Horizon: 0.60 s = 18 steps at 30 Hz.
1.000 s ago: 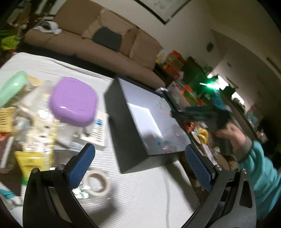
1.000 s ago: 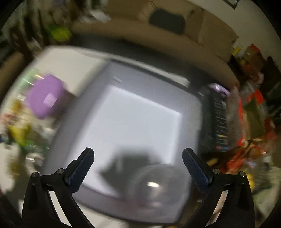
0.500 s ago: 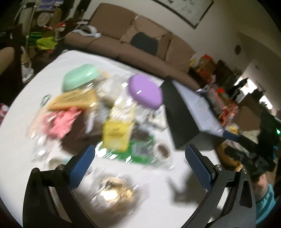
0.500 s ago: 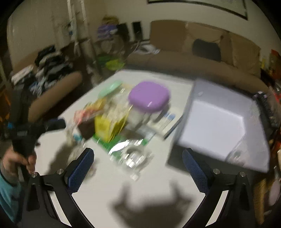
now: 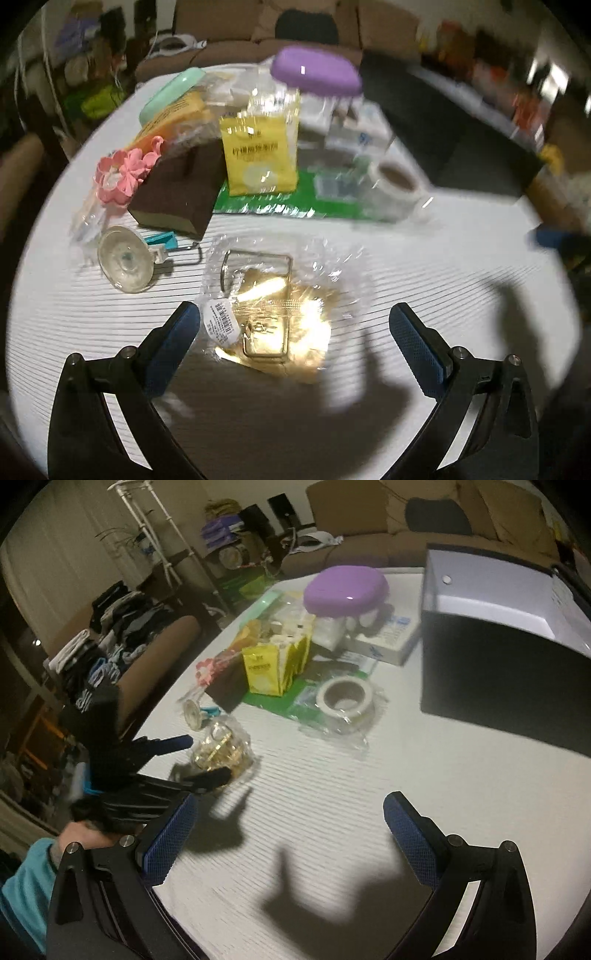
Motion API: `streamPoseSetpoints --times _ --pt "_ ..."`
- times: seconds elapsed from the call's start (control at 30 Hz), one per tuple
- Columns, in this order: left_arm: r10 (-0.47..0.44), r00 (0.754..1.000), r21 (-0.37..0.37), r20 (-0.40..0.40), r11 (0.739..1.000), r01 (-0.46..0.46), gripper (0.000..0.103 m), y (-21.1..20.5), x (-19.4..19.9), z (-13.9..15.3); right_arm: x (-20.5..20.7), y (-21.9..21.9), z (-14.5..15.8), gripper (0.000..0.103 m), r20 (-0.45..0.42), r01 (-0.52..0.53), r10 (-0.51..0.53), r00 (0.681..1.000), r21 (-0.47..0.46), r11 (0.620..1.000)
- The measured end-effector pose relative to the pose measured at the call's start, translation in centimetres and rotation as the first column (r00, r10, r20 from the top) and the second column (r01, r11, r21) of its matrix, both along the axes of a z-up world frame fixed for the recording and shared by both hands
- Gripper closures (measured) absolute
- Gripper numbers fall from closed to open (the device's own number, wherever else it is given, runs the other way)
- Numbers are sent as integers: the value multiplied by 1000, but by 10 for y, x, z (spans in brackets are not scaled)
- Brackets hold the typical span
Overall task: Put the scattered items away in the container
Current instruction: 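Withdraw the right gripper from the box back over the table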
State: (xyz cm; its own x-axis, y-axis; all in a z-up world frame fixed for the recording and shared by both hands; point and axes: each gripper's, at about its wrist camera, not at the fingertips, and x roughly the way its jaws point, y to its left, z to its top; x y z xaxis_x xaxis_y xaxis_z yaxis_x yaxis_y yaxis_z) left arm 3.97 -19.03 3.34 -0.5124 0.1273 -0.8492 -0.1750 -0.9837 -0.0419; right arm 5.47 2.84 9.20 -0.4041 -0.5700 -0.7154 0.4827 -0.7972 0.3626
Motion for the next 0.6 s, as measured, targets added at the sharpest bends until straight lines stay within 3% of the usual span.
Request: streamPoseSetpoints --times 0.1,0.2,0.47,0.6 --pt "4 1000 -86 -7 996 -4 4 13 -1 -13 3 9 4 0 -3 8 -8 1000 -26 1000" --pt "9 1000 -105 -19 994 -11 14 18 -1 -14 2 12 7 0 -14 16 -17 1000 -13 1000" --pt "45 999 26 0 999 -45 14 1 -12 -11 -1 3 -4 0 -18 37 -37 999 38 999" --pt "57 998 73 3 996 -57 14 -5 -14 -9 2 1 2 0 -100 109 -101 990 79 991"
